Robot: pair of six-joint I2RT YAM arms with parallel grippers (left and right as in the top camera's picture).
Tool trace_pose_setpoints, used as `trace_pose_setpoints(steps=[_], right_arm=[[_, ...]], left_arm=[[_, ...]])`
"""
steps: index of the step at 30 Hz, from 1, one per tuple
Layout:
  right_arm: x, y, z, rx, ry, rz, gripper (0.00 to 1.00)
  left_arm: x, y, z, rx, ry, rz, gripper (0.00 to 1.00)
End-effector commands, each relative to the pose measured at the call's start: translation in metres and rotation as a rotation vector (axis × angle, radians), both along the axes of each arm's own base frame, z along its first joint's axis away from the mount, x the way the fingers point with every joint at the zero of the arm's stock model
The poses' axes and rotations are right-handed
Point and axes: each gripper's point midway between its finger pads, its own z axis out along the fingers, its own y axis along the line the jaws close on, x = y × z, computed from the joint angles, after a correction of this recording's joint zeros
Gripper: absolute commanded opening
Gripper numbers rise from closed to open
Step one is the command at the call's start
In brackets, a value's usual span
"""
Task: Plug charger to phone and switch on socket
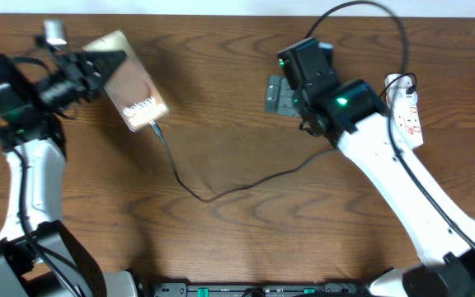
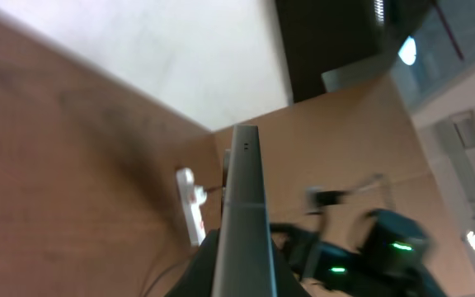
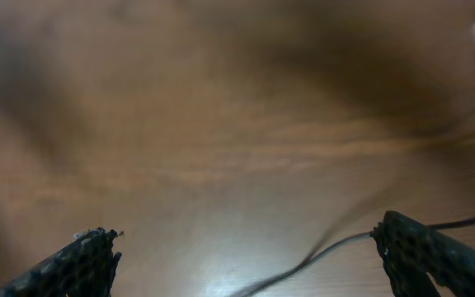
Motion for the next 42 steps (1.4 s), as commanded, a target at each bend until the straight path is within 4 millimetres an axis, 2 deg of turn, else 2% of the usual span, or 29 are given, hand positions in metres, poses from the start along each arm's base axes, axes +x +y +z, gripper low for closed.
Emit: trace_pose_setpoints(steps=[1,4,8,10,11,14,18,21,27,34,42], right_arm=[[0.004,-0.024,0.024,-0.053,-0.089,-0.102,0.99],[0.001,-0.026,0.03,-0.045,-0.101,-0.103,0.99],[0.0,-0.027,0.028,-0.05,-0.093,-0.102,0.99],[-0.001,-0.027,0.027,-0.052,-0.09,-0.102,0.99],[0.0,-0.027,0.028,-0.052,-0.091,-0.102,0.99],[0.0,-0.027,0.028,-0.052,-0.091,-0.102,0.99],[-0.001,-0.027,0.027,-0.055,-0.086,-0.102,0.99],[-0.003,-0.028,0.026,-0.059,-0.078,-0.101,0.99],[-0.004,-0.028,0.025,-0.058,-0.074,-0.099,0.99],[-0.005,-0.024,0.024,-0.042,-0.064,-0.086,0.99],[-0.004,-0.023,0.024,-0.039,-0.065,-0.084,0.99]], left_arm=[[0.004,-0.016,-0.038,0.075,0.0,0.01,0.07],[0.005,-0.031,-0.08,0.131,0.096,0.017,0.07],[0.003,-0.043,-0.136,0.242,0.255,0.037,0.07],[-0.001,-0.051,-0.169,0.306,0.348,0.032,0.07],[-0.005,-0.06,-0.191,0.341,0.396,0.004,0.07],[-0.008,-0.073,-0.222,0.359,0.463,-0.035,0.07],[-0.009,-0.072,-0.257,0.424,0.541,-0.018,0.07],[-0.011,-0.072,-0.271,0.454,0.55,-0.028,0.07],[-0.011,-0.068,-0.278,0.487,0.561,-0.012,0.07],[-0.022,-0.051,-0.298,0.591,0.658,0.041,0.07],[-0.024,-0.051,-0.298,0.59,0.664,0.038,0.07]])
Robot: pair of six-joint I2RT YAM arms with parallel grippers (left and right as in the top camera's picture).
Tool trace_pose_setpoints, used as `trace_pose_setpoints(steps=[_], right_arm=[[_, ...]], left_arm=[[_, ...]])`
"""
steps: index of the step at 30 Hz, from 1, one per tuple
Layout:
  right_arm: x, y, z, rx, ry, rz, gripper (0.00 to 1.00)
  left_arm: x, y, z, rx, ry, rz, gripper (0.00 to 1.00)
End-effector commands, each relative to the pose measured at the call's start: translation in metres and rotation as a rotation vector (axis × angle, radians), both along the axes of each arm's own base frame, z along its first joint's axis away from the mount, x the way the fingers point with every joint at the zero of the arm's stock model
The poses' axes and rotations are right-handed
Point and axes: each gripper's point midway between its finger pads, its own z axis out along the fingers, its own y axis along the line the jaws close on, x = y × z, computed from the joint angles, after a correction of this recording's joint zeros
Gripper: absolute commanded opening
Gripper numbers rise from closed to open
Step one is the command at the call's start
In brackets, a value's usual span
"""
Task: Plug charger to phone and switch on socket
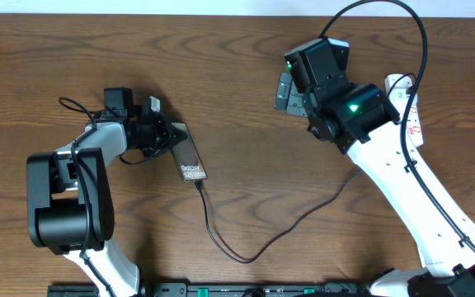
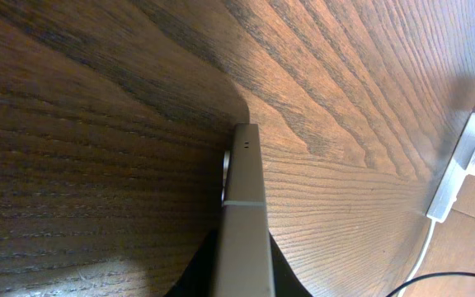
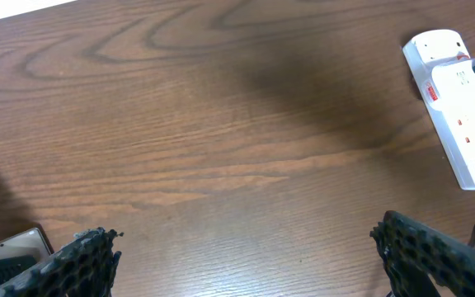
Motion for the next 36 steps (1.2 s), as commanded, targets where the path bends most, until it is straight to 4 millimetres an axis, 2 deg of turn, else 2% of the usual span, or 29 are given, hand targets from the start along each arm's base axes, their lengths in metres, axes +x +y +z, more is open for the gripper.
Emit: trace_pose_setpoints(steps=[1,5,12,15,16,22,29,33,36], right_arm=[[0.001,-0.003,0.007,0.011,-0.017,-0.015,0.99],[0.001,-0.003,0.007,0.011,-0.017,-0.015,0.99],[0.001,-0.003,0.007,0.011,-0.017,-0.015,0.99],[0.001,-0.003,0.007,0.011,-0.017,-0.015,0.99],[0.001,-0.003,0.007,0.011,-0.017,-0.015,0.99],[0.001,-0.003,0.007,0.011,-0.017,-0.016,0.99],[0.001,-0.003,0.007,0.011,-0.017,-0.015,0.99],[0.001,-0.003,0.007,0.011,-0.017,-0.015,0.99],[0.001,-0.003,0.007,0.011,-0.017,-0.015,0.99]], left_arm=[[0.0,0.009,-0.006,0.075,0.001,0.003,0.08],[-0.001,0.009,-0.007,0.075,0.007,0.003,0.28],[-0.002,0.009,-0.007,0.075,0.013,0.003,0.34],[-0.003,0.009,-0.007,0.074,0.02,0.003,0.43],[-0.004,0.009,-0.008,0.074,0.024,0.003,0.49],[-0.007,0.009,-0.009,0.077,0.039,0.004,0.7],[-0.011,0.01,-0.011,0.082,0.059,0.005,0.82],[-0.018,0.019,-0.019,0.142,0.103,0.021,0.89],[-0.024,0.021,-0.022,0.159,0.131,0.024,0.91]])
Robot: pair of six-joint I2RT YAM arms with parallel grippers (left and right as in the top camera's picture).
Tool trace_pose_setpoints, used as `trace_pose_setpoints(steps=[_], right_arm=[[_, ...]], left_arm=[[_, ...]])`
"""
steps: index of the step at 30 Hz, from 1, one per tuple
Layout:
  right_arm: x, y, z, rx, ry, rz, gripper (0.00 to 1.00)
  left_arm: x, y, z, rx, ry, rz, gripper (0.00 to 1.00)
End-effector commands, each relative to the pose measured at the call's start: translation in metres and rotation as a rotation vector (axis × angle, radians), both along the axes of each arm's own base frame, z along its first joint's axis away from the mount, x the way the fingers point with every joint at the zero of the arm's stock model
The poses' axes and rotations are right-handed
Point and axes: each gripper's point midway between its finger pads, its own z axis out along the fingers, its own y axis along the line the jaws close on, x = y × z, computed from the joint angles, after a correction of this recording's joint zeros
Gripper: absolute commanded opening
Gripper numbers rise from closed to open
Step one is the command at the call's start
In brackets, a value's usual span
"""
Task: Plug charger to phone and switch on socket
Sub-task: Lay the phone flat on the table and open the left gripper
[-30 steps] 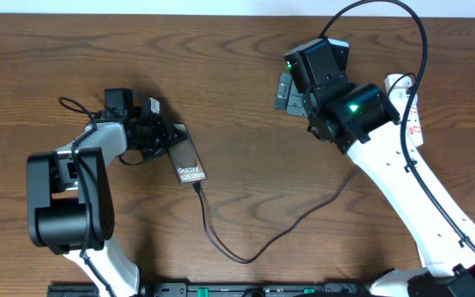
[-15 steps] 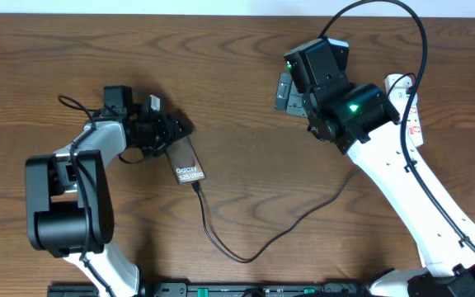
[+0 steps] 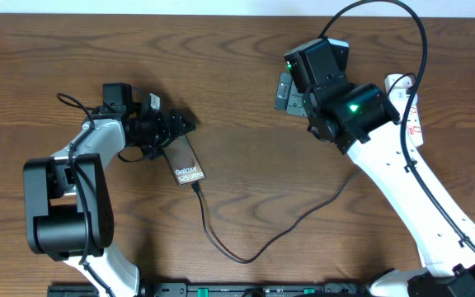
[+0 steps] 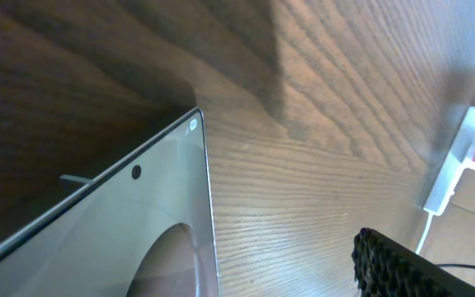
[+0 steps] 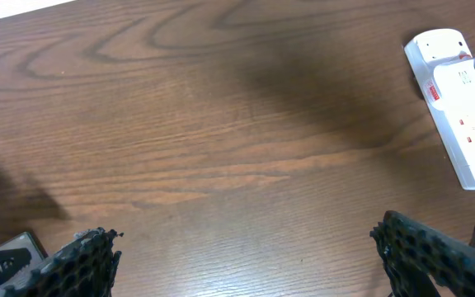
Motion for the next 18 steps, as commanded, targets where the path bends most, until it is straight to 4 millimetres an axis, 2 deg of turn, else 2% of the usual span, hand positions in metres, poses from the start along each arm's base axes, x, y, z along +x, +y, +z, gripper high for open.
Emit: trace_pose_setpoints(steps=[1,18], right_arm=[[0.001,-0.003,0.007,0.009,-0.018,-0.017,0.99],[0.001,-0.003,0.007,0.009,-0.018,-0.017,0.99]], left_arm=[[-0.02,0.021,-0.035,0.141,0.112,0.033,0.91],[-0.044,0.033,-0.045,0.22,0.227,0.049,0.93]])
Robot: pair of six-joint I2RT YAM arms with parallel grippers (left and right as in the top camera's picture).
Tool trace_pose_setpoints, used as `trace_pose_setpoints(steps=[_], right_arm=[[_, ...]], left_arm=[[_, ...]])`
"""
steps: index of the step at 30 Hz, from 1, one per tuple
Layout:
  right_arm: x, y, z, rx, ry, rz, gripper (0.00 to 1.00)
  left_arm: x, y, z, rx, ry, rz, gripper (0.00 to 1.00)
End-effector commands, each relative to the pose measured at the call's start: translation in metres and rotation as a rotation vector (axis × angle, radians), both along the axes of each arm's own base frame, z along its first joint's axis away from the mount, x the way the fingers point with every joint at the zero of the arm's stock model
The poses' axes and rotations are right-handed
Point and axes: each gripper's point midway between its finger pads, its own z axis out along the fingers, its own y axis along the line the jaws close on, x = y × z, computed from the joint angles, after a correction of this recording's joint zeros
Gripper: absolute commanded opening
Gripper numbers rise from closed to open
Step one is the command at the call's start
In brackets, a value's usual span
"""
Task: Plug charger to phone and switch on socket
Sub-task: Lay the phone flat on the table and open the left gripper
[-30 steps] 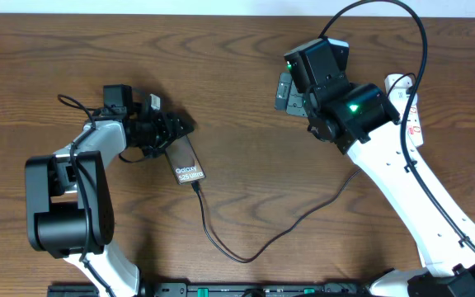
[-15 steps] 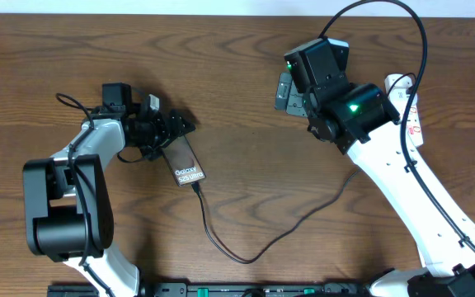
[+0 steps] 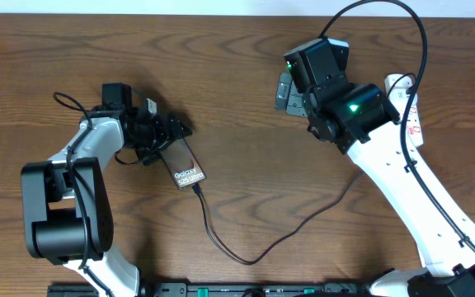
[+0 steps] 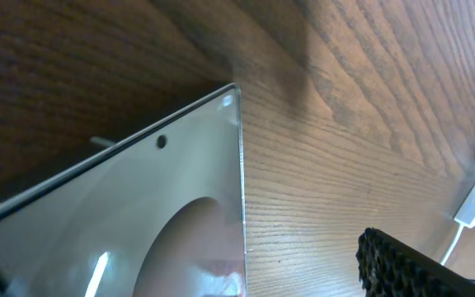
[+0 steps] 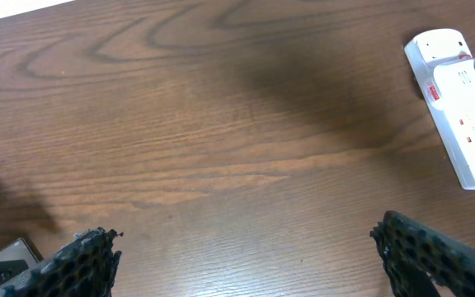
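The phone [image 3: 185,166] lies flat on the wooden table, back up with a "Galaxy" label. It fills the lower left of the left wrist view [image 4: 130,223]. The dark charger cable [image 3: 246,258] is plugged into its near end and loops right, up to the white socket strip [image 3: 407,106] at the right edge, also seen in the right wrist view [image 5: 458,106]. My left gripper [image 3: 170,130] is open at the phone's far end, with one finger [image 4: 406,268] in view beside it. My right gripper [image 5: 258,264] hangs open above bare table, left of the strip.
The brown table [image 3: 246,157] ends at a white wall along the far side. The cable's slack loop lies near the front edge. The right arm's white links [image 3: 411,190] cross above the cable on the right side.
The phone still lies flat. My left gripper has drawn back a little, so more of the phone's back shows in its view. The right arm has not moved.
My left gripper first held the plugged-in phone in the air at the far left. It then held the phone on edge on the table, further right. After that the phone lay flat with the jaws open, as now. The right gripper stayed open above the table.
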Motion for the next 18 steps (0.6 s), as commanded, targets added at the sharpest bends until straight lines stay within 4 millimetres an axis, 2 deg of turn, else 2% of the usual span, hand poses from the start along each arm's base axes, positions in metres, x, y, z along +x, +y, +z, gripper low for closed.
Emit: trace_pose_setpoints(steps=[1,18], right_arm=[[0.001,-0.003,0.007,0.009,-0.018,-0.017,0.99],[0.0,-0.003,0.007,0.009,-0.017,-0.016,0.99]], left_arm=[[-0.031,0.022,-0.042,0.147,0.148,0.027,0.93],[-0.05,0.028,-0.046,0.184,0.234,0.027,0.93]])
